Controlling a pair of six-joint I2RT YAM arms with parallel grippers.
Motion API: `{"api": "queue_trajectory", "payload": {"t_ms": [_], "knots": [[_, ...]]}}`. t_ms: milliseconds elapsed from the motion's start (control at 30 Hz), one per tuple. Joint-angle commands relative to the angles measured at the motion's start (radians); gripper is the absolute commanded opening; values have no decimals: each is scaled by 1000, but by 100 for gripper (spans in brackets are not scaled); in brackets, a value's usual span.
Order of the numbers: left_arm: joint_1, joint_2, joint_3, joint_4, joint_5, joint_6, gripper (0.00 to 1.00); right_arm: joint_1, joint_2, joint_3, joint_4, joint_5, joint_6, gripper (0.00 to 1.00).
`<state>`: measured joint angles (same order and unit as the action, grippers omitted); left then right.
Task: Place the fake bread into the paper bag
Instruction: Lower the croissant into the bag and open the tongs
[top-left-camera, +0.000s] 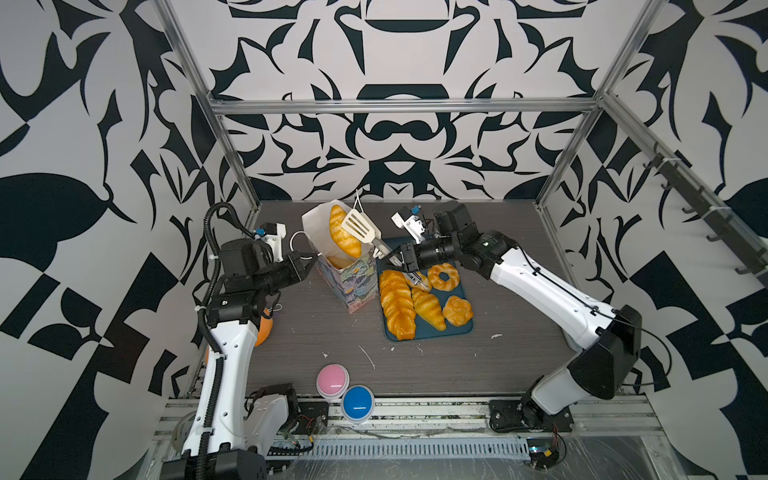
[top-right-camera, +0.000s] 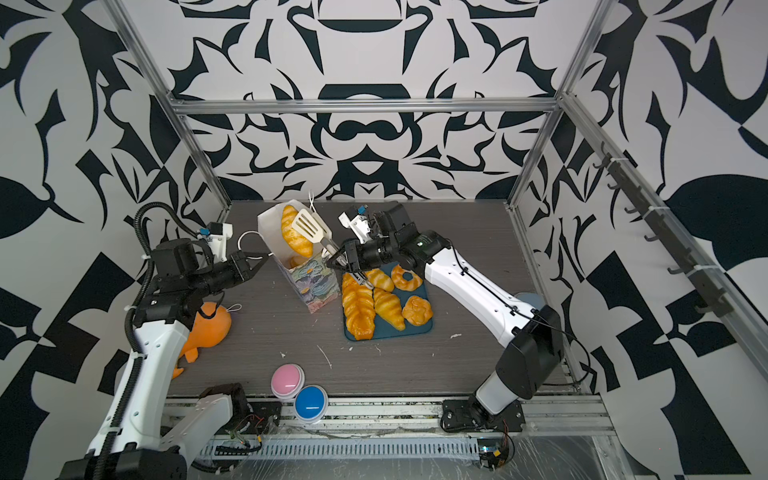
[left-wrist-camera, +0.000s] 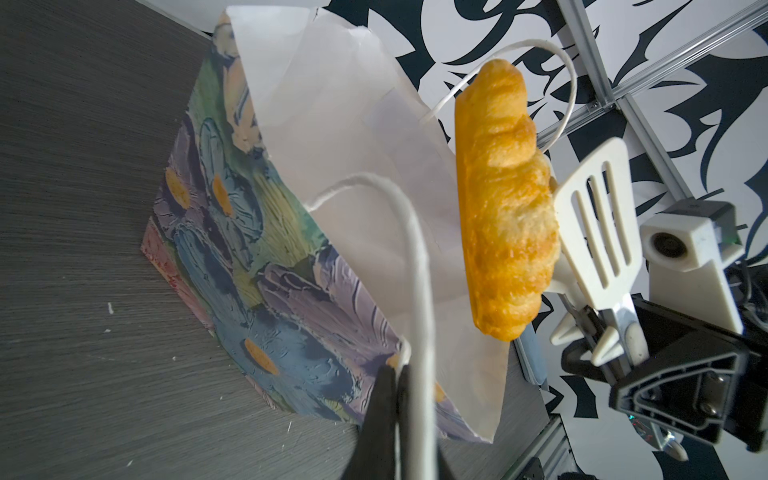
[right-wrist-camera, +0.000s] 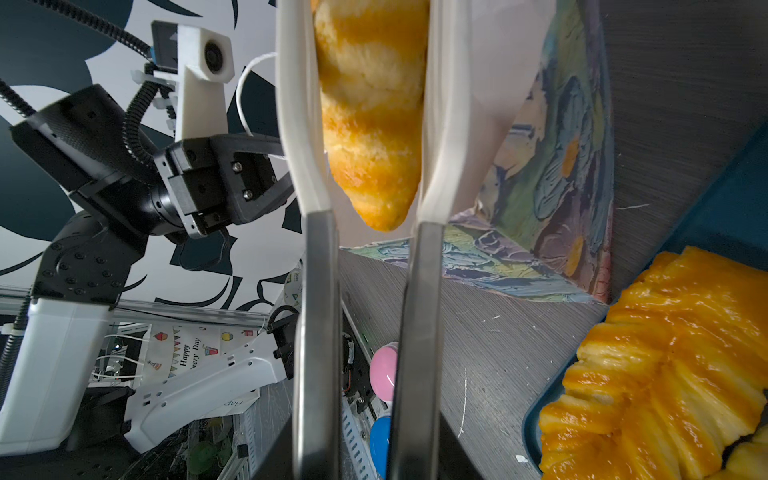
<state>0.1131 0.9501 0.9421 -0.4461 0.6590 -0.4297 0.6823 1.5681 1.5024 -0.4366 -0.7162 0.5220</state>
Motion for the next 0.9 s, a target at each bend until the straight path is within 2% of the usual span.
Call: {"api": "queue_trajectory", "payload": {"t_ms": [0,300,867], "knots": [[3,-7,-11,1,3,3,0,-6,-12,55,58,4,0,37],[3,-9,-12,-2,0,2,0,-16,0,52,60,-1,13,43],[3,-7,-10,1,6,0,0,-17,-11,67,43,-6,3,47]]}}
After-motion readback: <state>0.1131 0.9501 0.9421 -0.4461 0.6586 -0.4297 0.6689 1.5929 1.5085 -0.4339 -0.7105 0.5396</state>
